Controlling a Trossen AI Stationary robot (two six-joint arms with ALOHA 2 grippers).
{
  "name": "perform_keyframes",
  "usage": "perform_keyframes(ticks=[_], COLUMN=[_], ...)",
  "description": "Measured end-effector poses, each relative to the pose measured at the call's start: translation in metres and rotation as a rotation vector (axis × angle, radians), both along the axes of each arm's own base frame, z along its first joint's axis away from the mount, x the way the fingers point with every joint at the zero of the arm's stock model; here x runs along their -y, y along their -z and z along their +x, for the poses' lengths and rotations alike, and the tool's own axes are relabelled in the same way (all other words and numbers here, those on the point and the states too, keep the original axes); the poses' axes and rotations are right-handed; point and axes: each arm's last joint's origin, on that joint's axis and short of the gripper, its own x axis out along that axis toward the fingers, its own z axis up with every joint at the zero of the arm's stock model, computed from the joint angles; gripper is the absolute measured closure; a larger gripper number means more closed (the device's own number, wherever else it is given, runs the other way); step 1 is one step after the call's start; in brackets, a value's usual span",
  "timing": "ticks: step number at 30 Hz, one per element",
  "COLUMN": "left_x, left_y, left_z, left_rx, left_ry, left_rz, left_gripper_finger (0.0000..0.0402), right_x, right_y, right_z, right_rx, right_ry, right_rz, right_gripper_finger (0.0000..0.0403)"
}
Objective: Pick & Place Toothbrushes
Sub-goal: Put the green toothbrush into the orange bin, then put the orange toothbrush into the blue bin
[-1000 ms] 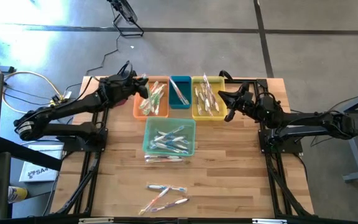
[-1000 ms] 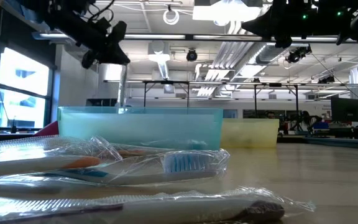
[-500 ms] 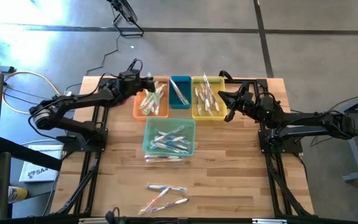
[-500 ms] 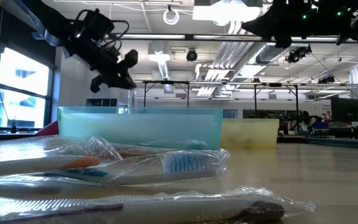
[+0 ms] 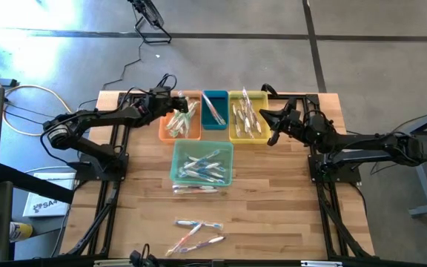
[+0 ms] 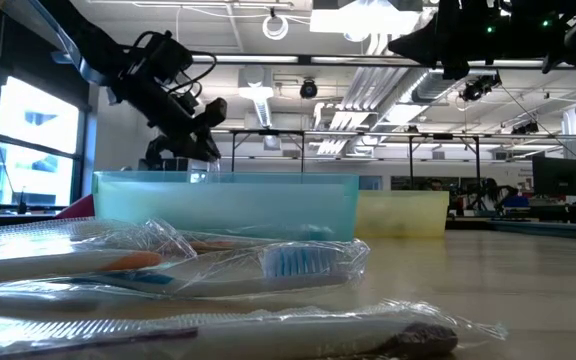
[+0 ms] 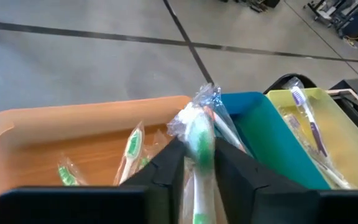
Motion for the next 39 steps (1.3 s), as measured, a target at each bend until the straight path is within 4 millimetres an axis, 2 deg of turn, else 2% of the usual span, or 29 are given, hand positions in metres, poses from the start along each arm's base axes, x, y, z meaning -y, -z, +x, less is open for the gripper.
perform_keyframes(ticks=[6,11,20,29,39], left_x=[0.0,0.0,-0.0001,-0.0001,-0.0001], left_y=[0.0001,0.0002,0.0002,0.0008,0.0007], left_z=[-0.0001,-0.0002,-0.0002,-0.0007,-0.0007], left_rx=[-0.003,-0.008,-0.015,-0.133,-0.215], left_ry=[-0.002,0.0,0.0,0.043,0.087], left_rz=[0.001,0.005,0.01,0.09,0.151], left_gripper_finger=[0.025,0.0216,0.0208,0.0206,0.0183], right_x=[0.0,0.0,0.0,0.0,0.0], right_y=[0.0004,0.0004,0.0005,0.0006,0.0006], right_z=[0.0001,0.0001,0.0001,0.0001,0.0001], right_rx=[-0.004,-0.004,-0.005,-0.006,-0.006], right_ry=[0.0,0.0,0.0,0.0,0.0], right_rz=[0.001,0.001,0.001,0.002,0.002], right_gripper_finger=[0.0401,0.0401,0.0401,0.0401,0.0401])
